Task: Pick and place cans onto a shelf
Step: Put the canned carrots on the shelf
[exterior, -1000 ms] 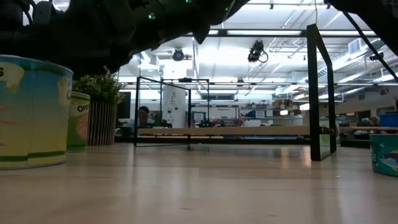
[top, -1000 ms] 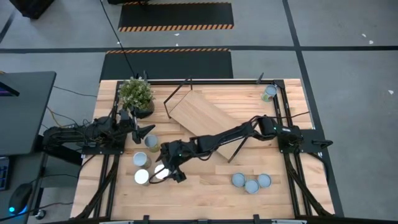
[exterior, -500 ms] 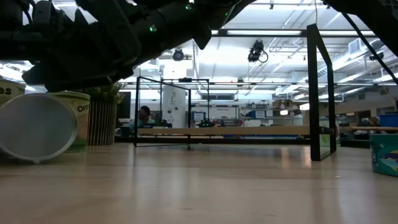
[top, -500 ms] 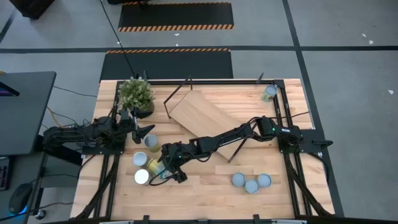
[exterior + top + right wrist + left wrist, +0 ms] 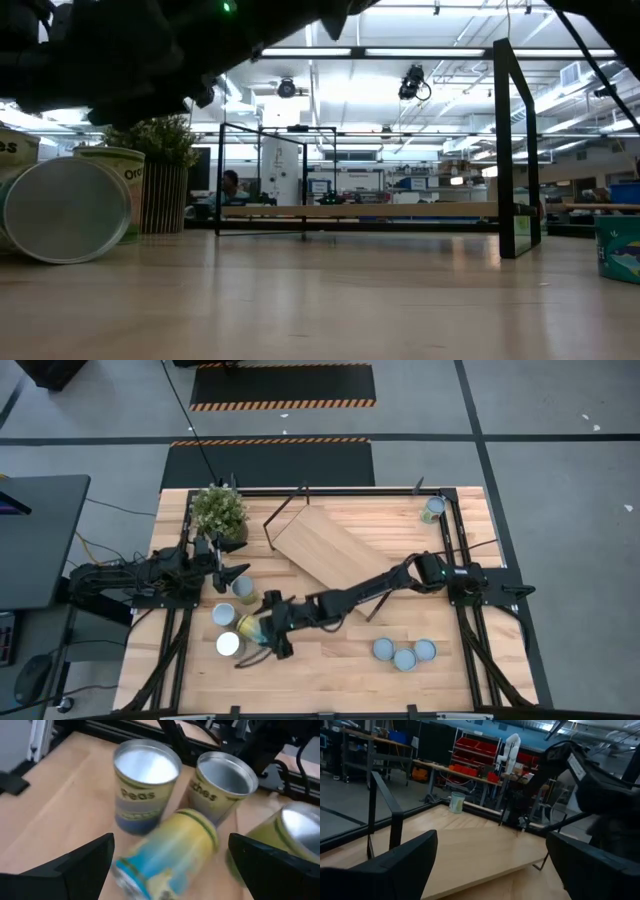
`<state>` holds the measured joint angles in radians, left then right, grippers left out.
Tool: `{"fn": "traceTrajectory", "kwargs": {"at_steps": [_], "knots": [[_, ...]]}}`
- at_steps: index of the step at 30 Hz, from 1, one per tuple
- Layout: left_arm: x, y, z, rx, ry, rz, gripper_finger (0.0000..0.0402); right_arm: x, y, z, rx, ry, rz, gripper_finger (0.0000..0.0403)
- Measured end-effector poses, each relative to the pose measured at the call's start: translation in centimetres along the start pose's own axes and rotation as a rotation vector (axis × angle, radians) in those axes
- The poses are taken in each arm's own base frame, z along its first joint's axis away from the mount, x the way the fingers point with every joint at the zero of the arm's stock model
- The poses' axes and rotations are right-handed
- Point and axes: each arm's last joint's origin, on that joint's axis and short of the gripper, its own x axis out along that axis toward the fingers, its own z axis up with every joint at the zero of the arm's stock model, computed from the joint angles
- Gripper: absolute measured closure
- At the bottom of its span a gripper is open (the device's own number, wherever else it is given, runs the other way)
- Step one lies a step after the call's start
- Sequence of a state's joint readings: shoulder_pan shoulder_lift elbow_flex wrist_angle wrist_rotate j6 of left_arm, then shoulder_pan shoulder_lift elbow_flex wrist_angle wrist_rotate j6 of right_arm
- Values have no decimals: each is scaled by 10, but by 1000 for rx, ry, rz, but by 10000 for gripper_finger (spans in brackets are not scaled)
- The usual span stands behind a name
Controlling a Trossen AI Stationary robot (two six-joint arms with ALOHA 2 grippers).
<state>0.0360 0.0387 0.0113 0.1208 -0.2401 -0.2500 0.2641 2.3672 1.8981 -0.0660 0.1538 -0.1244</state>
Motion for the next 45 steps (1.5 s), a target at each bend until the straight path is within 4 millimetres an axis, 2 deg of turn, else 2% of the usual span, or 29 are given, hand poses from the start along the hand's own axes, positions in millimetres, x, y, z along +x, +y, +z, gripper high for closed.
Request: {"fn": "traceTrajectory", "kwargs": {"at_steps": [4,7,10,14,20,29,37,41,45], "knots": [[0,0,0,0,0,0,24,-3,20,6,64,-44,-48,3],[0,0,0,-3,2,0,24,5,31,-4,65,-48,-137,3],[0,0,0,-24,8,2,24,18,40,-16,75,-73,-143,3],[0,0,-1,-22,17,5,24,27,45,-26,60,-91,-214,3],[0,0,-1,-21,18,5,24,31,35,-30,92,-71,-241,3],[0,0,0,-22,17,5,24,35,19,-47,150,74,-202,3],[0,0,0,-22,17,5,24,37,7,-54,183,127,-154,4],[0,0,0,-23,17,4,24,37,0,-58,195,157,-129,21],[0,0,0,-23,17,5,24,38,-5,-59,188,168,-132,58]]}}
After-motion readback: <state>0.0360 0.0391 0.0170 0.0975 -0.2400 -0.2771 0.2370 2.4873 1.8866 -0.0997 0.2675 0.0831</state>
